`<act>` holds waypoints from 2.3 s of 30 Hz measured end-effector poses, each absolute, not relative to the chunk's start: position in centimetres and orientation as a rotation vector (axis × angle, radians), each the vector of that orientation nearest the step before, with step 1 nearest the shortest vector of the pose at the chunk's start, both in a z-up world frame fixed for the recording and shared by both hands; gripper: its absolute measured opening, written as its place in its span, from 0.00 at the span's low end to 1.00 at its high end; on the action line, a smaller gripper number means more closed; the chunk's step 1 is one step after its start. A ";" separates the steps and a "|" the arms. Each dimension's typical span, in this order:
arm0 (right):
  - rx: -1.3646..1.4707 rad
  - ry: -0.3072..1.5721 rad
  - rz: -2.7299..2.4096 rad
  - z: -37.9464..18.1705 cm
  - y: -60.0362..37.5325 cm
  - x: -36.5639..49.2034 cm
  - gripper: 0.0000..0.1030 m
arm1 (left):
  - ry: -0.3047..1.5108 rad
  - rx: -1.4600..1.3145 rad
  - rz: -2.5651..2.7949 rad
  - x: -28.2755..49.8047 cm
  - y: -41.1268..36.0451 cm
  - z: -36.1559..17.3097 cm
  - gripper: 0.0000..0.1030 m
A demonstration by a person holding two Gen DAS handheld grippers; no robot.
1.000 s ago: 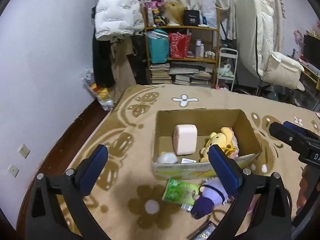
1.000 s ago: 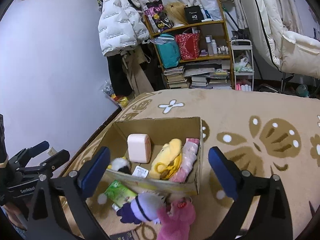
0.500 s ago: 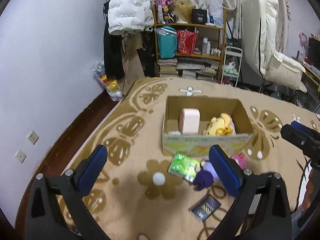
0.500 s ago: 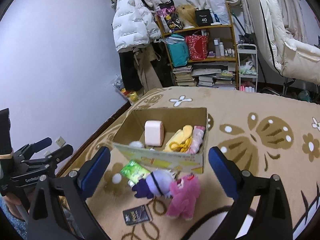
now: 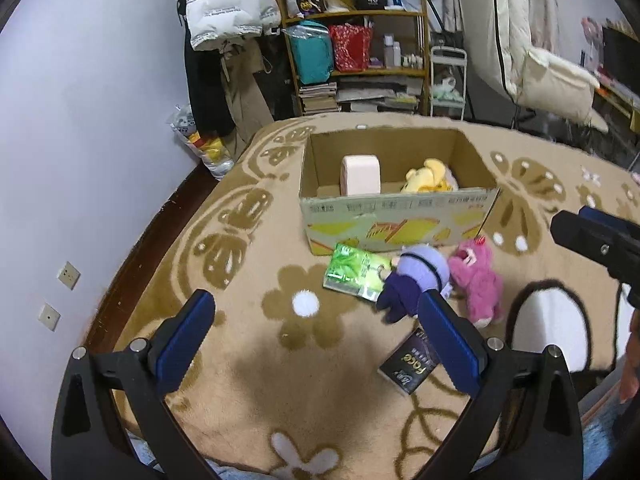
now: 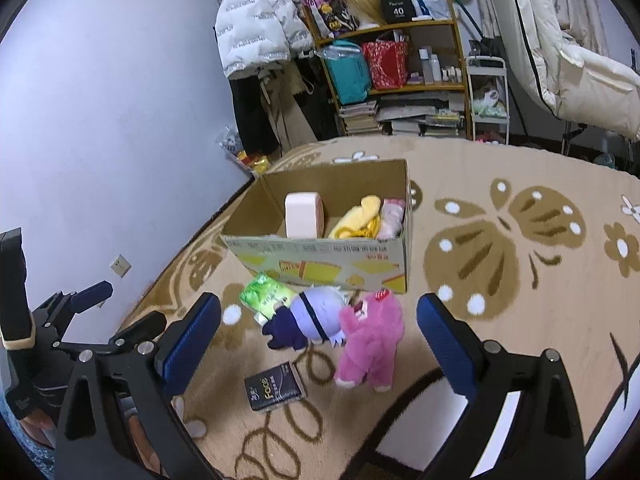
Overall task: Organize soft objects
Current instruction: 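Withdraw both tools and approach the pink bear plush with the right gripper, then grasp the black Face tissue packet with the left gripper while the right gripper grasps the pink bear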
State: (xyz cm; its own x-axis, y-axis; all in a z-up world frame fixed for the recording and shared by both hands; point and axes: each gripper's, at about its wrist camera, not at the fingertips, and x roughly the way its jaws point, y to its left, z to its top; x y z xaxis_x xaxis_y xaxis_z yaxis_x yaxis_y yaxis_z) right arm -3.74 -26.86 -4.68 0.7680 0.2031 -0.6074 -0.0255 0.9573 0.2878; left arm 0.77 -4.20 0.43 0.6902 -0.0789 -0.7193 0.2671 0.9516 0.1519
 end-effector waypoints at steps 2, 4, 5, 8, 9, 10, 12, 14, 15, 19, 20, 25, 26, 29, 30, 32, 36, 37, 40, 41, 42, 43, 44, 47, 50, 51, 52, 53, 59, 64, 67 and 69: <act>0.271 0.701 0.128 -5.3 -26.8 -3.6 1.00 | 0.793 0.271 -0.188 1.0 -4.3 -0.3 0.98; 0.275 0.720 0.127 -5.8 -26.7 -3.4 1.00 | 0.813 0.264 -0.189 1.3 -4.3 -1.0 0.98; 0.278 0.731 0.127 -6.2 -26.7 -3.2 1.00 | 0.824 0.260 -0.190 1.5 -4.2 -1.4 0.98; 0.278 0.760 0.116 -7.1 -26.7 -2.8 1.00 | 0.846 0.263 -0.190 1.8 -4.2 -2.3 0.98; 0.276 0.771 0.111 -7.5 -26.7 -2.6 1.00 | 0.854 0.264 -0.192 2.0 -4.3 -2.6 0.98; 0.277 0.782 0.109 -7.8 -26.7 -2.4 1.00 | 0.861 0.266 -0.194 2.0 -4.3 -2.8 0.98; 0.283 0.804 0.102 -8.6 -26.9 -1.8 1.00 | 0.881 0.265 -0.201 2.3 -4.5 -3.5 0.98; 0.293 0.824 0.094 -9.2 -27.0 -1.5 1.00 | 0.904 0.264 -0.202 2.6 -4.8 -4.2 0.98; 0.300 0.836 0.092 -9.6 -27.1 -1.2 1.00 | 0.915 0.262 -0.205 2.8 -4.9 -4.5 0.98; 0.323 0.880 0.083 -10.8 -27.5 -0.3 1.00 | 0.959 0.253 -0.221 3.6 -5.3 -5.5 0.98; 0.324 0.888 0.079 -11.0 -27.5 -0.1 1.00 | 0.966 0.255 -0.224 3.8 -5.5 -5.7 0.98; 0.323 0.927 0.073 -12.1 -27.4 0.8 1.00 | 1.010 0.256 -0.259 4.2 -6.5 -6.9 0.98; 0.318 0.935 0.069 -12.3 -27.3 1.0 1.00 | 1.025 0.258 -0.267 4.3 -6.8 -7.2 0.98; 0.312 0.966 0.064 -13.1 -27.1 1.5 1.00 | 1.061 0.273 -0.278 4.3 -7.6 -8.2 0.98; 0.314 0.976 0.066 -13.4 -27.1 1.6 1.00 | 1.072 0.279 -0.283 4.3 -7.8 -8.6 0.98; 0.320 1.003 0.066 -14.2 -27.1 1.8 0.98 | 1.091 0.285 -0.291 4.2 -8.2 -9.3 0.98; 0.319 1.052 0.065 -15.5 -27.1 2.3 0.91 | 1.123 0.288 -0.324 3.8 -8.8 -10.2 0.98; 0.319 1.060 0.063 -15.8 -27.1 2.4 0.90 | 1.131 0.286 -0.336 3.8 -9.0 -10.4 0.98; 0.331 1.080 0.065 -16.3 -27.2 2.6 0.80 | 1.152 0.306 -0.358 3.6 -9.4 -11.1 0.98; 0.337 1.084 0.068 -16.5 -27.3 2.6 0.79 | 1.155 0.317 -0.363 3.5 -9.5 -11.3 0.98; 0.340 1.086 0.069 -16.6 -27.3 2.7 0.79 | 1.157 0.325 -0.363 3.4 -9.6 -11.4 0.98; 0.340 1.088 0.067 -16.7 -27.4 2.7 0.79 | 1.163 0.330 -0.366 3.4 -9.7 -11.5 0.98; 0.340 1.089 0.066 -16.7 -27.4 2.8 0.79 | 1.170 0.332 -0.369 3.4 -9.8 -11.7 0.98; 0.340 1.095 0.074 -17.1 -27.4 3.2 0.76 | 1.191 0.344 -0.376 3.5 -10.1 -12.2 0.98; 0.330 1.105 0.075 -17.5 -27.5 3.7 0.74 | 1.207 0.370 -0.370 3.5 -10.3 -12.8 0.98; 0.335 1.108 0.079 -17.6 -27.6 3.8 0.74 | 1.215 0.374 -0.370 3.6 -10.3 -12.9 0.98; 0.341 1.114 0.084 -17.9 -27.6 3.9 0.74 | 1.221 0.372 -0.371 3.7 -10.4 -13.0 0.98; 0.344 1.122 0.086 -18.1 -27.6 4.0 0.74 | 1.230 0.367 -0.376 3.7 -10.3 -13.1 0.98; 0.359 1.140 0.119 -19.2 -27.5 4.8 0.63 | 1.255 0.393 -0.382 3.9 -11.0 -13.9 0.97; 0.368 1.168 0.130 -20.4 -27.6 5.1 0.55 | 1.263 0.438 -0.363 4.0 -11.4 -14.9 0.97; 0.373 1.164 0.126 -20.4 -27.6 5.2 0.53 | 1.269 0.439 -0.360 4.2 -11.5 -15.2 0.94; 0.364 1.162 0.118 -20.3 -27.5 5.1 0.52 | 1.261 0.437 -0.361 4.3 -11.5 -15.3 0.87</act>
State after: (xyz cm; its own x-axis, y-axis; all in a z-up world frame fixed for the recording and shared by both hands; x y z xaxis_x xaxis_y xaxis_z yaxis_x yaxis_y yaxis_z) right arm 5.14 -27.54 -20.29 0.3986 0.2773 -0.8742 0.0957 0.9354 0.3404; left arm 4.30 -11.48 -15.26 0.2678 -0.0222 -0.9632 0.4913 0.8632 0.1167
